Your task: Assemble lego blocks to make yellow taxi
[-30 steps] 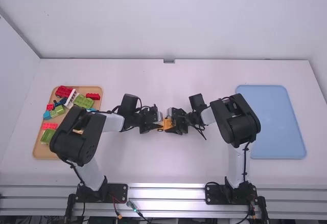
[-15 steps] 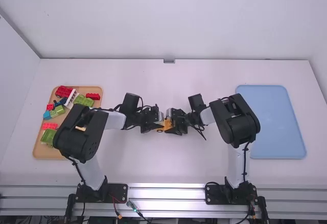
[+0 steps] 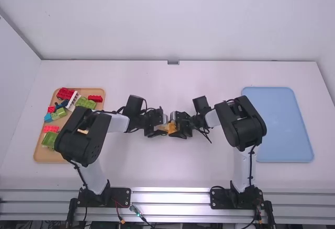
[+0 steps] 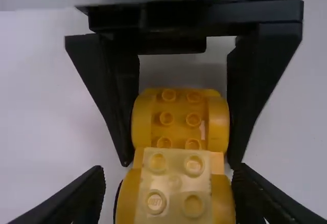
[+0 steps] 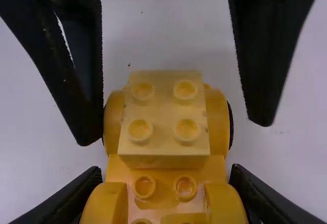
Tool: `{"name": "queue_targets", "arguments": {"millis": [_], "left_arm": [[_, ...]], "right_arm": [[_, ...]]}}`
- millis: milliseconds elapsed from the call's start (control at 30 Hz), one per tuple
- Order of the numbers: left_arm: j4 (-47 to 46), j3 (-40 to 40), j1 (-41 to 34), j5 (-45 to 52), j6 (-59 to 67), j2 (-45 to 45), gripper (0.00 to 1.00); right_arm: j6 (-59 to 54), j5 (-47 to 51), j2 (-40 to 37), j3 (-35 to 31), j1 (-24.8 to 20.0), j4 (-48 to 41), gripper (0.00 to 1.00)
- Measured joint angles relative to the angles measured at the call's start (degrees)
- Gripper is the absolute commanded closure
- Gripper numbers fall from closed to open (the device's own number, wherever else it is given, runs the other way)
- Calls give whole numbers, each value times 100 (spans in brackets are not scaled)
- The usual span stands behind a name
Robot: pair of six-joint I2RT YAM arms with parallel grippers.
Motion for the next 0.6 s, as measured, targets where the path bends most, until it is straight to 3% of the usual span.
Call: {"name": "queue_targets", "arguments": {"millis": [200, 233, 267, 300, 433, 600], "left_arm": [[-225, 0, 52, -68, -175, -284, 30], [-297, 0, 61, -59, -214, -472, 40], [-424, 4, 66, -11, -291, -732, 93], [-474, 11, 66, 24, -284, -852, 98], [-566, 111, 63, 136, -319, -1202, 97], [-553, 122, 39, 181, -337, -927, 98]], "right_arm": [[0, -9, 2, 0, 0, 0, 34], [-2, -7, 2, 0, 0, -2, 34], [0, -7, 2, 0, 2, -2, 34], [0, -7, 0, 0, 0, 0, 34], [-2, -9, 0, 0, 0, -2, 33], [-4, -7, 0, 0, 2, -4, 33]]}}
